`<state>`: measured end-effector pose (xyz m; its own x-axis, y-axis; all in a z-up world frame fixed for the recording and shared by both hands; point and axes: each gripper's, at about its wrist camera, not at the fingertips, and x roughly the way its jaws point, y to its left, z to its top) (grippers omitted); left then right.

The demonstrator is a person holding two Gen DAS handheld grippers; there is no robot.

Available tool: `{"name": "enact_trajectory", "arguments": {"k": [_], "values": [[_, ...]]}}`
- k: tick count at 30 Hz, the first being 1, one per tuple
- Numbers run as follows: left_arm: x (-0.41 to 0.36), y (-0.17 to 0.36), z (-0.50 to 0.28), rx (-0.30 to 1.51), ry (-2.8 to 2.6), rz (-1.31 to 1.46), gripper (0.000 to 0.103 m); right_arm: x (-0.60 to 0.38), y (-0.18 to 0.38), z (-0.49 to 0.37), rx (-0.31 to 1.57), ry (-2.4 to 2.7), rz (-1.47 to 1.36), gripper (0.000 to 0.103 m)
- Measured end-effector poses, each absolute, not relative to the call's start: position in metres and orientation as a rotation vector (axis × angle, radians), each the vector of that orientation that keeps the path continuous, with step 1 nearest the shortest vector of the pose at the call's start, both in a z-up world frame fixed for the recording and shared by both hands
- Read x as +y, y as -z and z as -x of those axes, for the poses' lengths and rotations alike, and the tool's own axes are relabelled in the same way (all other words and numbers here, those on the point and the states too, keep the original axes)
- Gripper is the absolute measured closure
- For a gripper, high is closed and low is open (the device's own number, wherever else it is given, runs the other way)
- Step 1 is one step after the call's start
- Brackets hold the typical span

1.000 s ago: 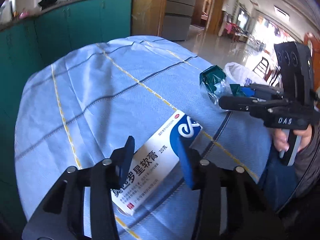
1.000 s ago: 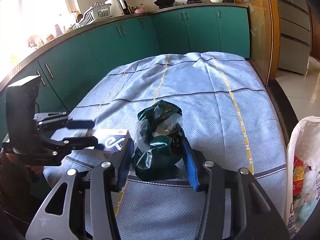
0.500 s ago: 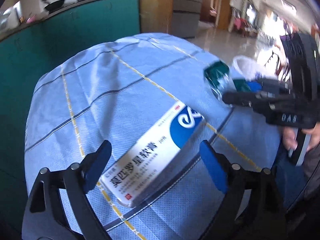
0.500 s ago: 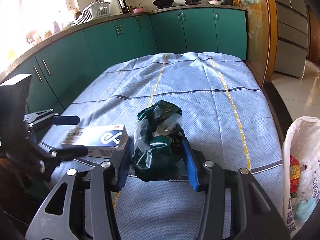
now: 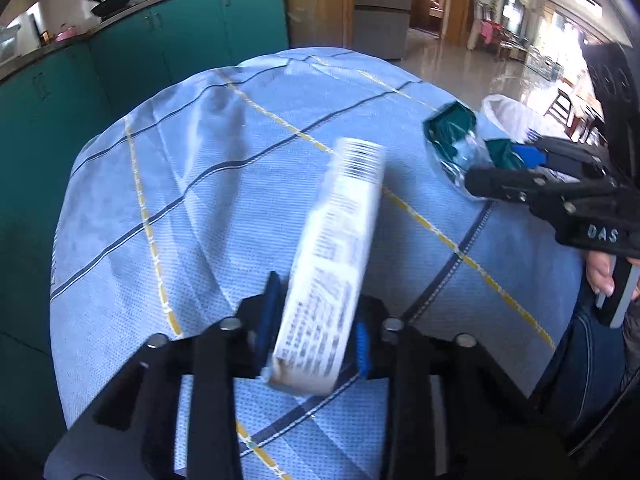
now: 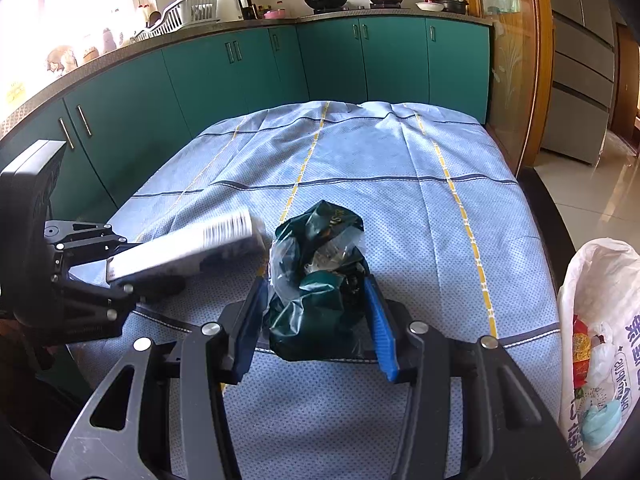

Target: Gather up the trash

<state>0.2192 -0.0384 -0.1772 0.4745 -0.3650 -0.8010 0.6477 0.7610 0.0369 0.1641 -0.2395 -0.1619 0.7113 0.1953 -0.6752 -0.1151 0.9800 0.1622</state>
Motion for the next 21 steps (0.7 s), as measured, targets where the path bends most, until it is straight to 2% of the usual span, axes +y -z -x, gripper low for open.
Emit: {"name": "enact_trajectory", "arguments": {"k": [8, 10, 14, 16, 18, 21], "values": [[-0.029, 0.167, -0.22, 0.892, 0.561, -0.21, 0.076, -0.235, 0.162, -0.165, 0.756, -0.169, -0.082, 0.054], [-0.032, 0.165, -0.213, 0.877, 0.574, -0.225, 0.061, -0.234, 0.162, -0.165, 0.754, -0.175, -0.079, 0.054], [-0.039, 0.162, -0.202, 0.844, 0.584, -0.265, 0.052, -0.229, 0.161, -0.164, 0.748, -0.186, -0.068, 0.052], [-0.038, 0.16, -0.2, 0.827, 0.572, -0.279, 0.041, -0.228, 0.16, -0.164, 0.738, -0.191, -0.065, 0.049], [-0.035, 0.158, -0.202, 0.817, 0.547, -0.272, 0.034, -0.228, 0.158, -0.163, 0.727, -0.185, -0.066, 0.039], [-0.026, 0.159, -0.21, 0.83, 0.524, -0.237, 0.03, -0.23, 0.156, -0.161, 0.713, -0.172, -0.069, 0.03]]}}
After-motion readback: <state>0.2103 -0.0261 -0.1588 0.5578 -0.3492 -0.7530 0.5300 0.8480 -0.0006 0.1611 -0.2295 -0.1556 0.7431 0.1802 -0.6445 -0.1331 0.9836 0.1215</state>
